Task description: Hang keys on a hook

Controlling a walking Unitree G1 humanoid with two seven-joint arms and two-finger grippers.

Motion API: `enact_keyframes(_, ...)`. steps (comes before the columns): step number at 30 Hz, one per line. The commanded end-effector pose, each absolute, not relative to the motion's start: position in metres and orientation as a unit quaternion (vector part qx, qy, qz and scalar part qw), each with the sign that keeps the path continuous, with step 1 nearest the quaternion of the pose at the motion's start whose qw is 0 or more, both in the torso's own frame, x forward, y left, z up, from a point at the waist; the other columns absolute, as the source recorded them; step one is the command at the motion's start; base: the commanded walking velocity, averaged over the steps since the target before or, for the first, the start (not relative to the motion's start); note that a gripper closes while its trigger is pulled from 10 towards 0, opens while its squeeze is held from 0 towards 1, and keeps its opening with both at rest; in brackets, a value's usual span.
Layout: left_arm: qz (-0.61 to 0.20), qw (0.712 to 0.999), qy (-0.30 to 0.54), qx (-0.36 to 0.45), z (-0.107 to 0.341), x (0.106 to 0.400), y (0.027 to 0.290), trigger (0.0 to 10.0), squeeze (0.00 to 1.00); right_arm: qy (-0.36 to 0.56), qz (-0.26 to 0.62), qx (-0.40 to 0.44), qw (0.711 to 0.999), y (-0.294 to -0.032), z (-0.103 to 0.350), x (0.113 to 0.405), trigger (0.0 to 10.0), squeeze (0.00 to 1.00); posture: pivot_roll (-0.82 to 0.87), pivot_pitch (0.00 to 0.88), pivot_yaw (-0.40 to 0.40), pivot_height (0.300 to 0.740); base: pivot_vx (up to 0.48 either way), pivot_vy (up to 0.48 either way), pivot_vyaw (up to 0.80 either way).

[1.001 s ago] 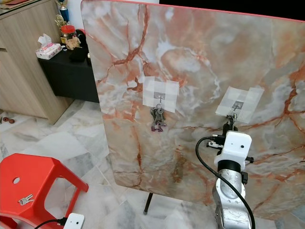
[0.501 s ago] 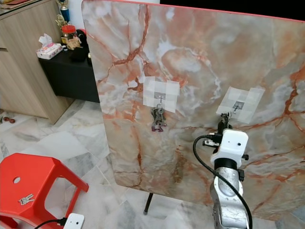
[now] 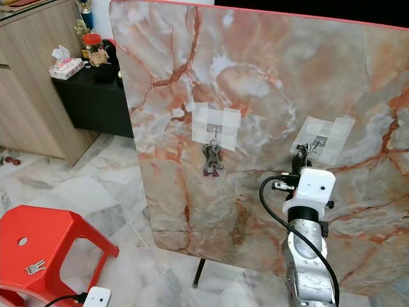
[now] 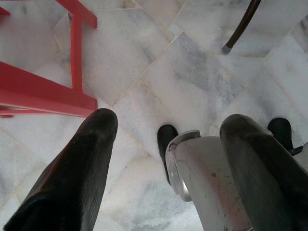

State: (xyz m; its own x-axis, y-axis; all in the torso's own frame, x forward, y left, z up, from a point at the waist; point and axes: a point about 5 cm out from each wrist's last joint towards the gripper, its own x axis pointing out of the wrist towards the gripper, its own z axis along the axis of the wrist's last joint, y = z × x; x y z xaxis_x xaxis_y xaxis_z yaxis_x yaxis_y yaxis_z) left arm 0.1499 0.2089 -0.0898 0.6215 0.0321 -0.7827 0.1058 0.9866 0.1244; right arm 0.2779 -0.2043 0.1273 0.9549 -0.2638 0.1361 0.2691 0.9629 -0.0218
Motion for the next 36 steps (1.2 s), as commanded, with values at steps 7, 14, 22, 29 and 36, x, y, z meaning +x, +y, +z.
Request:
enact_keyframes(7, -0.026, 0.887, 0.454, 0.084, -0.0940, 0.1415, 0.2083, 10.0, 0.00, -0.081, -0.156, -0.018, 0.984, -0.2134, 0.1373, 0.2760, 10.0, 0.00, 0.04, 0.000, -0.057, 0.740, 0.000, 0.000, 0.00)
enact_keyframes(14, -0.026, 0.887, 0.454, 0.084, -0.0939, 0.1416, 0.2083, 10.0, 0.00, -0.074, -0.163, -0.009, 0.984, -0.2133, 0.1351, 0.2747, 10.0, 0.00, 0.04, 0.000, -0.056, 0.740, 0.000, 0.000, 0.00)
enact_keyframes(22, -0.029, 0.887, 0.454, 0.085, -0.0938, 0.1420, 0.2079, 10.0, 0.00, -0.063, -0.164, -0.001, 0.984, -0.2111, 0.1300, 0.2706, 10.0, 0.00, 0.04, 0.000, -0.053, 0.740, 0.000, 0.000, 0.00)
enact_keyframes(29, -0.029, 0.887, 0.453, 0.085, -0.0936, 0.1423, 0.2081, 10.0, 0.00, -0.061, -0.159, 0.005, 0.985, -0.2089, 0.1302, 0.2714, 10.0, 0.00, 0.04, 0.000, -0.054, 0.740, 0.000, 0.000, 0.00)
enact_keyframes(36, -0.028, 0.887, 0.452, 0.086, -0.0934, 0.1423, 0.2090, 10.0, 0.00, -0.060, -0.151, 0.006, 0.987, -0.2072, 0.1307, 0.2724, 10.0, 0.00, 0.04, 0.000, -0.054, 0.740, 0.000, 0.000, 0.00)
